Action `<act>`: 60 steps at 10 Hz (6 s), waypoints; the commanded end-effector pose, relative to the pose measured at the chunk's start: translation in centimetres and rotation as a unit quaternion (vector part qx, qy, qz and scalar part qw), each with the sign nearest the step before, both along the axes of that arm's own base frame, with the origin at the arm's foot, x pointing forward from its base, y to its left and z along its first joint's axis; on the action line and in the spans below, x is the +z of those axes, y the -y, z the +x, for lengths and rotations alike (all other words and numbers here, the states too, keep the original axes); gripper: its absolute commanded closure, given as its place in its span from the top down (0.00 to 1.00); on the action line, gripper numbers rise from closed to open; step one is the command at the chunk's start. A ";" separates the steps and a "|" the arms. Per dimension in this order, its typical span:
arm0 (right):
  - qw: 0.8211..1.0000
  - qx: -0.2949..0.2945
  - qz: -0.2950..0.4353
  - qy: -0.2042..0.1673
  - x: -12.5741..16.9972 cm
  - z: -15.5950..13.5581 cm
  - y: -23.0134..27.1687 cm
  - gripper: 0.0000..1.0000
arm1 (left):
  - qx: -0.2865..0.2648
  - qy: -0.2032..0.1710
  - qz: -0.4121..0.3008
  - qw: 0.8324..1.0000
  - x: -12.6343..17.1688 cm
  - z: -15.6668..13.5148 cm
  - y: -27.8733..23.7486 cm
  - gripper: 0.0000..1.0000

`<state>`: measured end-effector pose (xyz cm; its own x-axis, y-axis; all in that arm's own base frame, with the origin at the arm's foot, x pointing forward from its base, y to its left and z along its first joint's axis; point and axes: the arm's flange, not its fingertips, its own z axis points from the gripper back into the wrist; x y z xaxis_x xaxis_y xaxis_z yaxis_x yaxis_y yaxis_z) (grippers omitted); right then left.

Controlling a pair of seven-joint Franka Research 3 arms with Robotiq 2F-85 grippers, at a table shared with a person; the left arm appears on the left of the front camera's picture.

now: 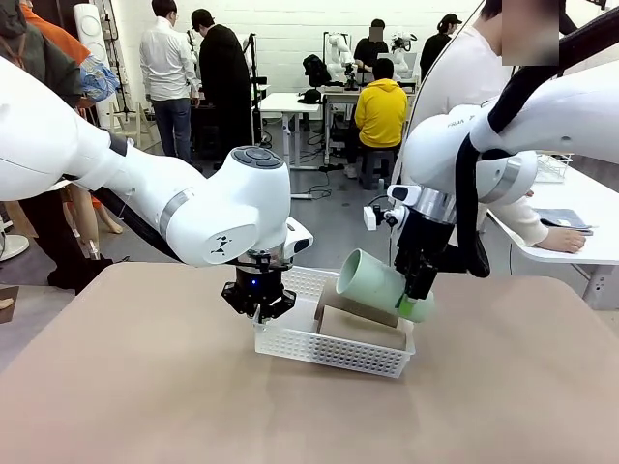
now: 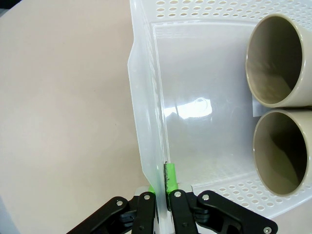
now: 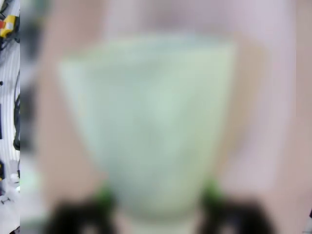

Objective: Clean and organize the cups into the basket.
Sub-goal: Pick up the Reusable plastic cup from the right side of the table and stack it inside the Organizing basket in the center of the table, then move the Organizing basket back to the left side of the table.

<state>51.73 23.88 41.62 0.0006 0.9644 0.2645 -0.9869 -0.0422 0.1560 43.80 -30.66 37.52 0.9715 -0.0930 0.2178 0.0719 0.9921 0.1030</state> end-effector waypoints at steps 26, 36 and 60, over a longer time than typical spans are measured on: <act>0.933 0.020 0.352 0.071 10.1 -5.9 16.5 1.00 | -0.001 0.001 0.001 1.000 0.0 0.0 0.1 0.00; 0.860 -0.104 0.493 0.081 1.2 -7.5 32.2 1.00 | -0.001 0.001 0.001 1.000 0.0 0.0 0.1 0.00; 0.689 -0.519 0.412 -0.294 0.3 -10.5 43.2 1.00 | -0.001 0.001 0.001 1.000 0.0 0.0 0.1 0.00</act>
